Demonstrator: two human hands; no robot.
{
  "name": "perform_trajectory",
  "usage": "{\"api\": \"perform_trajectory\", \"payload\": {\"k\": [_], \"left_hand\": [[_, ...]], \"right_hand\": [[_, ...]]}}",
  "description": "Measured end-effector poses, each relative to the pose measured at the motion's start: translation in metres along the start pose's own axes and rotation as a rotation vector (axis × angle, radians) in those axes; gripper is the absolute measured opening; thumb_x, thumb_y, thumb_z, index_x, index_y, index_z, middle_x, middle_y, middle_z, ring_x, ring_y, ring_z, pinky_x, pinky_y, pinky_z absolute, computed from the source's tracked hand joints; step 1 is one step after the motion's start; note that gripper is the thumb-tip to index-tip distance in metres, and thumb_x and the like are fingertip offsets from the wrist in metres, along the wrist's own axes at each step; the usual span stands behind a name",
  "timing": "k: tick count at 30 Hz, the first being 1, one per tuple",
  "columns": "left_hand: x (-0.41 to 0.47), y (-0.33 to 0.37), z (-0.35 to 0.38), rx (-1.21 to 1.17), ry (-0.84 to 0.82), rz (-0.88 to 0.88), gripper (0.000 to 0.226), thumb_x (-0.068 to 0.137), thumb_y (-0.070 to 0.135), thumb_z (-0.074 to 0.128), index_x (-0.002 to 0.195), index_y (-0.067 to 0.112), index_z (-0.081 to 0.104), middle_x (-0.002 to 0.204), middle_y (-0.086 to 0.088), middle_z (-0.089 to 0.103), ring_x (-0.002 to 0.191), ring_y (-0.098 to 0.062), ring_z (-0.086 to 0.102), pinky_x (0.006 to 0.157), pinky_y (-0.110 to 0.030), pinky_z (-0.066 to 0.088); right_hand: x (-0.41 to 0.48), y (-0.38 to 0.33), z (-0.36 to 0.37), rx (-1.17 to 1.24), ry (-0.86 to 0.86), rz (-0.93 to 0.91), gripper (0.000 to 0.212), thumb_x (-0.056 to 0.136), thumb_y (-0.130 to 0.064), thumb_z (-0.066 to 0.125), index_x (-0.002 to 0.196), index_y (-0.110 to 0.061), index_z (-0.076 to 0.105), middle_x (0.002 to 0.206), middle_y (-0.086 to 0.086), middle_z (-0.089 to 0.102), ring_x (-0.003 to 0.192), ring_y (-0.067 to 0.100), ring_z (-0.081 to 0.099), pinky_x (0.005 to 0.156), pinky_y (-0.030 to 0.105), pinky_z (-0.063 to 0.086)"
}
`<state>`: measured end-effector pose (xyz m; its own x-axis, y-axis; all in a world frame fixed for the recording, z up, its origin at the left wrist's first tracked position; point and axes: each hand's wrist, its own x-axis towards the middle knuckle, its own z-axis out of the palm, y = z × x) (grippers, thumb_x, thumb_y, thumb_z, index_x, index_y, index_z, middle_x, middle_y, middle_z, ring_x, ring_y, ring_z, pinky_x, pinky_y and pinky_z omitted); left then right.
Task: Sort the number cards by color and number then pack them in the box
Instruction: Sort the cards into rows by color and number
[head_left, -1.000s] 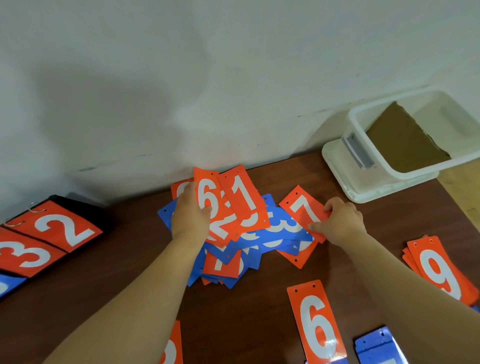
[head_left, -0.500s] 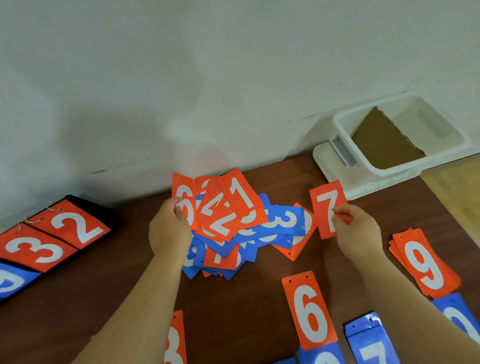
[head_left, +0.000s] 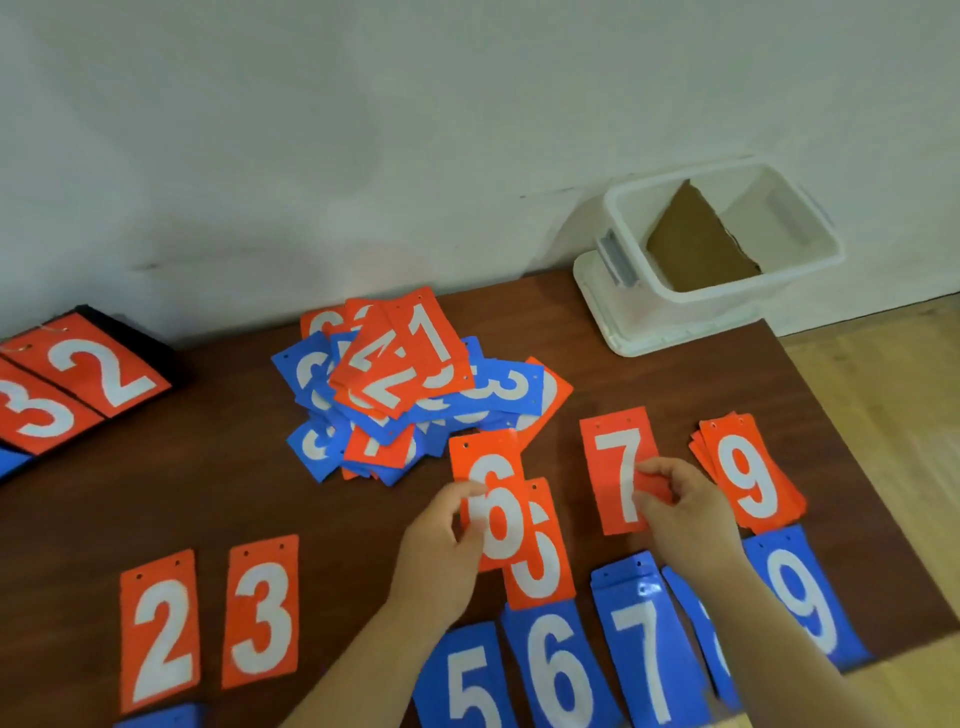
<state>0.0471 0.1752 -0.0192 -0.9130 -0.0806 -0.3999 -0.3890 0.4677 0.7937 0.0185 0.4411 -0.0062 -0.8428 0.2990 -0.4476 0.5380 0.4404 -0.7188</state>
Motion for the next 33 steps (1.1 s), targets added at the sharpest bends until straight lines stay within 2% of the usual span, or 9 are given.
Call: {"api": "perform_trajectory", "payload": {"k": [3,7,8,11,13,17,22,26,33], "left_hand": [[-0.015,0.006,0.032,0.027,-0.014,-0.049,0.031,0.102,0.022,0.059,0.125,0.044,0.057,0.123,0.022,0.056,0.111,0.004,0.052,0.073,0.002,0.042],[-0.017,0.005,0.065,0.148,0.040,-0.069,0.033,0.103,0.024,0.057,0.131,0.041,0.056,0.126,0.017,0.060,0.109,0.003,0.055,0.086,-0.010,0.044],[-0.017,0.004,0.072,0.209,0.038,-0.074,0.035,0.102,0.023,0.057,0.134,0.039,0.056,0.128,0.015,0.059,0.114,-0.001,0.056,0.089,-0.012,0.043],[-0.018,0.001,0.088,0.496,0.052,-0.084,0.043,0.098,0.026,0.061,0.138,0.039,0.053,0.131,0.006,0.046,0.121,-0.015,0.049,0.096,-0.024,0.046],[-0.019,0.003,0.092,0.628,0.104,-0.117,0.042,0.096,0.033,0.062,0.136,0.043,0.052,0.140,0.000,0.036,0.125,-0.021,0.042,0.100,-0.031,0.046],[-0.016,0.007,0.095,0.661,0.105,-0.139,0.043,0.096,0.035,0.063,0.137,0.044,0.051,0.147,-0.001,0.033,0.132,-0.022,0.037,0.102,-0.034,0.046],[-0.012,0.001,0.078,0.627,0.110,-0.143,0.048,0.095,0.042,0.064,0.140,0.040,0.049,0.140,0.005,0.040,0.128,-0.016,0.042,0.101,-0.033,0.047],[0.003,0.001,0.040,0.596,0.193,-0.170,0.051,0.093,0.047,0.065,0.140,0.037,0.048,0.141,0.004,0.043,0.129,-0.017,0.044,0.100,-0.034,0.047],[0.050,-0.006,-0.055,0.517,0.299,-0.253,0.061,0.089,0.053,0.069,0.142,0.031,0.049,0.141,-0.004,0.044,0.132,-0.027,0.045,0.103,-0.046,0.049]], "right_hand": [[0.003,0.014,-0.004,-0.042,-0.103,-0.043,0.029,0.095,-0.017,0.068,0.114,-0.037,0.060,0.108,-0.016,0.064,0.100,0.007,0.063,0.068,0.016,0.050],[0.014,0.034,0.003,-0.181,-0.227,-0.071,0.034,0.097,-0.017,0.064,0.125,-0.035,0.058,0.120,-0.008,0.064,0.095,0.006,0.061,0.064,0.012,0.048],[0.017,0.038,0.005,-0.254,-0.255,-0.093,0.037,0.097,-0.018,0.062,0.131,-0.033,0.057,0.125,-0.005,0.064,0.098,0.009,0.060,0.069,0.015,0.049],[0.024,0.046,0.006,-0.658,-0.239,-0.243,0.049,0.096,-0.033,0.063,0.143,-0.033,0.049,0.134,0.000,0.053,0.119,0.021,0.052,0.095,0.032,0.050],[0.027,0.047,0.004,-0.793,-0.173,-0.298,0.055,0.093,-0.046,0.065,0.144,-0.038,0.046,0.136,0.000,0.044,0.123,0.022,0.044,0.101,0.036,0.046],[0.030,0.047,0.002,-0.805,-0.189,-0.321,0.058,0.092,-0.050,0.067,0.144,-0.039,0.044,0.137,0.000,0.041,0.126,0.022,0.042,0.103,0.036,0.044],[0.032,0.036,0.002,-0.758,-0.207,-0.280,0.056,0.091,-0.051,0.066,0.142,-0.037,0.048,0.140,0.000,0.042,0.130,0.023,0.041,0.105,0.038,0.045],[0.043,0.010,0.005,-0.645,-0.203,-0.243,0.056,0.090,-0.047,0.069,0.142,-0.033,0.051,0.144,0.000,0.043,0.134,0.023,0.041,0.104,0.042,0.050],[0.074,-0.061,0.036,-0.574,-0.205,-0.328,0.045,0.087,-0.037,0.075,0.129,-0.029,0.060,0.140,-0.001,0.051,0.129,0.022,0.048,0.101,0.039,0.049]]}}
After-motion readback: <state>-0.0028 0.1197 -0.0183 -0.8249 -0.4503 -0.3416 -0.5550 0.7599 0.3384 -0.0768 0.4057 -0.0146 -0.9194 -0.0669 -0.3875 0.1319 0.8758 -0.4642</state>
